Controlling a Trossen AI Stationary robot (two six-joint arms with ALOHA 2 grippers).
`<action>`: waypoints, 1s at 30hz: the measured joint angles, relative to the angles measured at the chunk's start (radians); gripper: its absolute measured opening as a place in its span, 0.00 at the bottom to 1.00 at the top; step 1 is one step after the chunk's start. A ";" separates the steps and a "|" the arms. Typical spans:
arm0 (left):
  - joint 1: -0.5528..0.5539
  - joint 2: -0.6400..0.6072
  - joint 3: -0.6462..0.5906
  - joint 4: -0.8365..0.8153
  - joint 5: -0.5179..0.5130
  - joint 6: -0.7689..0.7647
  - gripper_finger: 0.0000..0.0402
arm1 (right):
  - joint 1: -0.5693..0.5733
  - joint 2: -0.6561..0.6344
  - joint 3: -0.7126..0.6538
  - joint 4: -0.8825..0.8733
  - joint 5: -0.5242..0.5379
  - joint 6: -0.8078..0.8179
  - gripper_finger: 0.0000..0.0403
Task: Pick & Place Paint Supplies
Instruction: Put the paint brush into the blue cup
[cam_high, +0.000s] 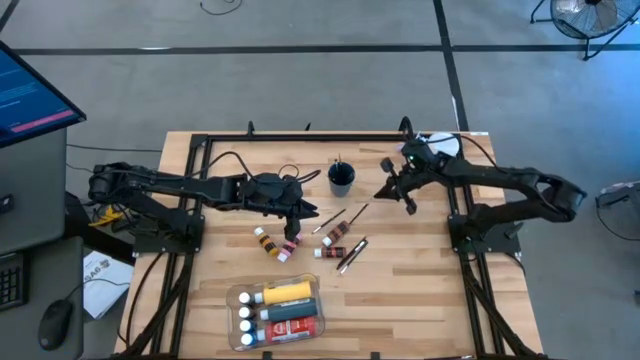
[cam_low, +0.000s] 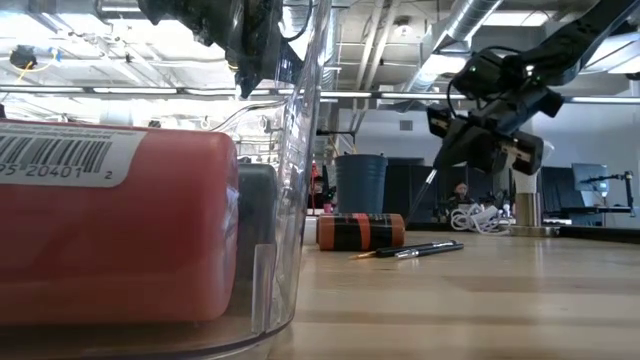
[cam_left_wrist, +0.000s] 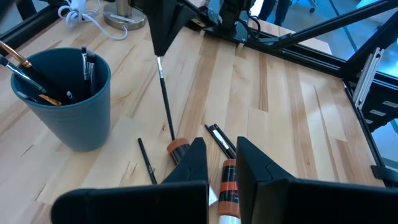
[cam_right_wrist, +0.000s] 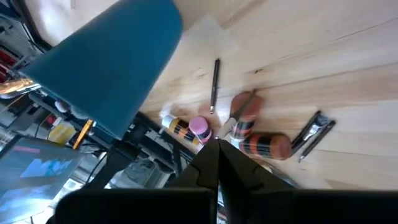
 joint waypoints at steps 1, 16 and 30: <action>0.000 0.000 0.000 0.000 0.000 0.000 0.00 | -0.001 -0.008 0.000 -0.021 0.001 -0.013 0.00; 0.000 0.000 0.000 0.000 0.000 -0.008 0.00 | 0.011 -0.001 0.000 -0.123 0.012 -0.105 0.00; 0.000 0.000 0.000 0.000 0.000 -0.011 0.00 | 0.016 -0.072 0.000 -0.120 0.012 -0.104 0.00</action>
